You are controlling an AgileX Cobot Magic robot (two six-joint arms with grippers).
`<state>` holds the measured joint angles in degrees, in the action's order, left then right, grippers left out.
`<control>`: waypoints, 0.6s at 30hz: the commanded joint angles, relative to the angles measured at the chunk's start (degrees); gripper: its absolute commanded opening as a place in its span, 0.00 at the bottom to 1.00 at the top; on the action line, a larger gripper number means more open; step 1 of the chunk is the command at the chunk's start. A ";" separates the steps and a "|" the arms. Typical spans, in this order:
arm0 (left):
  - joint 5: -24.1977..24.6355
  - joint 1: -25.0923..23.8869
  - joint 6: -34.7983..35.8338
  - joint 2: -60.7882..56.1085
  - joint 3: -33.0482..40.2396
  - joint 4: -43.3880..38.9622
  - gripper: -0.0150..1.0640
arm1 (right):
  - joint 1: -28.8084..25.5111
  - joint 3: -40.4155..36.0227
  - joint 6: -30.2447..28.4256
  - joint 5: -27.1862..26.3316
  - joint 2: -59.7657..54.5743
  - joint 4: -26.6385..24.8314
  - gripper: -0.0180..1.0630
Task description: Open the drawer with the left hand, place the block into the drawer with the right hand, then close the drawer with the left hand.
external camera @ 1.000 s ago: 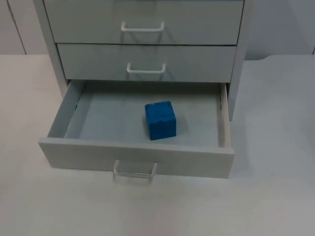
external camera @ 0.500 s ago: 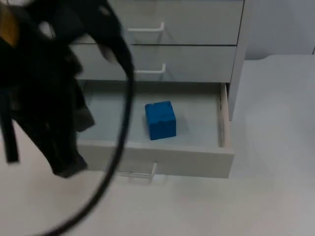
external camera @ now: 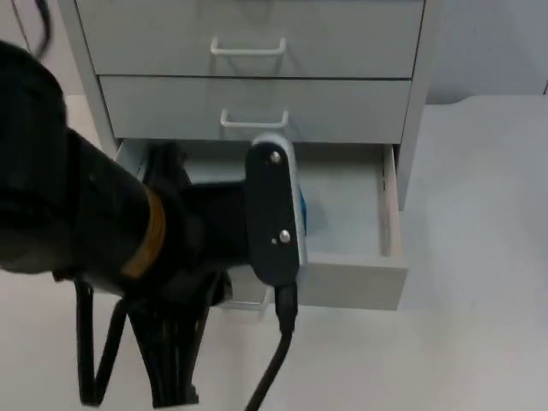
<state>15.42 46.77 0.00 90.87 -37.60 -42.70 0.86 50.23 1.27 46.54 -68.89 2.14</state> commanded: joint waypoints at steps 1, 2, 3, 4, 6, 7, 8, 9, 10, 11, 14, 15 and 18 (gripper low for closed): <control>-1.20 0.43 5.05 2.82 0.35 -7.19 0.01 | -0.17 -0.11 -0.65 -0.41 0.56 0.44 0.65; -1.20 0.43 6.26 3.59 0.35 -9.38 0.01 | -0.17 -0.11 -0.65 -0.41 0.56 0.44 0.65; -1.20 0.43 12.86 5.63 0.35 -16.60 0.01 | -0.17 -0.11 -0.65 -0.41 0.56 0.44 0.65; -0.98 0.43 18.09 7.02 0.35 -21.08 0.01 | -0.17 -0.11 -0.65 -0.59 0.56 0.41 0.65; -0.44 0.43 22.78 8.21 0.35 -26.66 0.01 | -0.17 -0.11 -0.65 -0.69 0.56 0.41 0.65; 0.60 0.43 28.64 9.09 0.35 -32.35 0.01 | -0.17 -0.11 -0.65 -0.72 0.56 0.41 0.65; 2.41 0.43 35.38 10.00 0.35 -37.51 0.01 | -0.17 -0.11 -0.65 -0.81 0.56 0.41 0.65; 4.76 0.43 42.48 10.80 0.35 -43.50 0.01 | -0.17 -0.11 -0.65 -0.81 0.56 0.41 0.65; 6.58 0.43 47.81 11.30 0.35 -48.86 0.01 | -0.17 -0.11 -0.65 -0.81 0.56 0.41 0.65; 6.58 0.43 47.81 11.30 0.35 -48.86 0.01 | -0.17 -0.11 -0.65 -0.81 0.56 0.41 0.65; 6.30 0.43 58.27 12.16 0.35 -57.25 0.01 | -0.17 -0.11 -0.65 -0.94 0.56 0.41 0.65; 5.94 0.43 58.27 12.16 0.12 -57.25 0.01 | -0.17 -0.11 -0.65 -0.94 0.56 0.41 0.65; 5.94 0.43 58.27 12.37 0.00 -57.25 0.01 | -0.17 -0.11 -0.65 -0.93 0.56 0.51 0.65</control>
<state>21.62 46.89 56.45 103.09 -37.38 -98.87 0.86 50.23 1.27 46.44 -68.89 2.47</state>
